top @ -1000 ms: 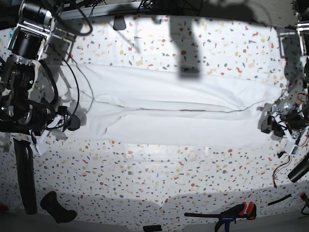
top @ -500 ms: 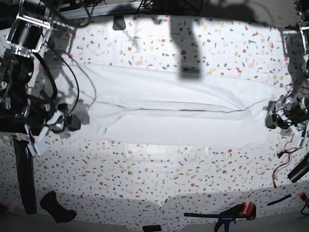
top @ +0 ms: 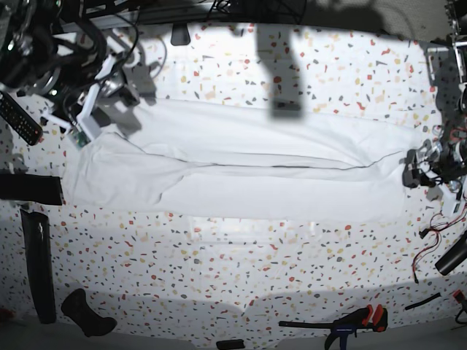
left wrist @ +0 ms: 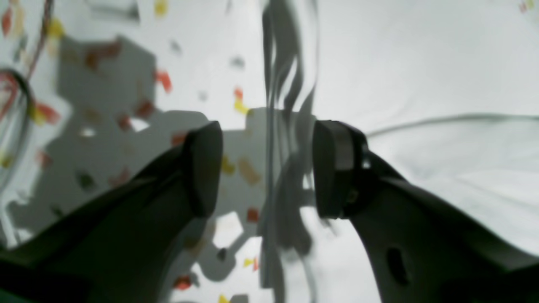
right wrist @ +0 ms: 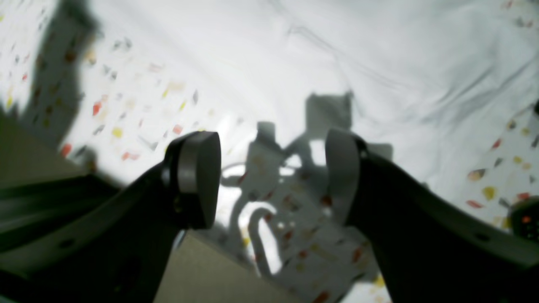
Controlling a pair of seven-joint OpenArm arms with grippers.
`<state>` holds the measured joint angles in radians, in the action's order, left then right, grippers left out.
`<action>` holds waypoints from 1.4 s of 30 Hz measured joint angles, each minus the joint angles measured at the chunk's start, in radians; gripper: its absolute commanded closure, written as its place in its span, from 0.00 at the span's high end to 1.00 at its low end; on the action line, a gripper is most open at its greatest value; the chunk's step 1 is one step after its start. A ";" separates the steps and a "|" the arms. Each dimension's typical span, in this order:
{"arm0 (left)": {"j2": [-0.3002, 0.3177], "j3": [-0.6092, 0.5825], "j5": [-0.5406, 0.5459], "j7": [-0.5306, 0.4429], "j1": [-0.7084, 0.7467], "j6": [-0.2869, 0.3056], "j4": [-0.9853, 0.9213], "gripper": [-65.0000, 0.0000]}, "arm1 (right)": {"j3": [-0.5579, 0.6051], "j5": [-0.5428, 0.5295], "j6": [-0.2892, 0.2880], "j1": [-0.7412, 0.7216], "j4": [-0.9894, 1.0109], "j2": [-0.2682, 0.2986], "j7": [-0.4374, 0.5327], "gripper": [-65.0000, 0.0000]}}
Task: Fold the T-shirt properly
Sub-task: 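Grasp the strip end near the left gripper with the left gripper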
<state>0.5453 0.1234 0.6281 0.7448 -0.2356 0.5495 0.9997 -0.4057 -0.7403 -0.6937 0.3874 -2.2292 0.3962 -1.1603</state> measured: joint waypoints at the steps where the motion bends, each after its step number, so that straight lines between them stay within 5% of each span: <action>1: 0.000 0.000 -0.003 0.000 0.000 0.000 -0.028 0.51 | 0.000 0.000 0.000 0.030 -0.019 -0.001 0.000 0.59; 4: 0.006 0.003 0.076 -0.012 -0.029 0.024 -0.129 0.51 | 0.000 -0.001 0.000 0.105 -0.059 0.000 0.000 0.59; 7: 0.006 0.004 0.240 0.012 -0.047 0.140 -0.227 0.51 | 0.000 0.000 0.000 0.152 -0.071 0.000 0.003 0.59; 11: 0.001 0.006 0.426 0.134 -0.050 0.150 -0.269 0.51 | 0.000 0.001 0.000 0.162 -0.071 0.000 0.007 0.59; 42: -0.014 0.008 0.496 0.225 -0.052 0.149 -0.269 0.51 | 0.000 -0.007 0.000 0.161 -0.071 0.000 0.026 0.59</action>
<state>0.5312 0.1310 1.1240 0.9699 -0.2874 0.6987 0.7303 -0.4057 -0.7471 -0.6937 0.5484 -2.3001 0.3962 -1.1339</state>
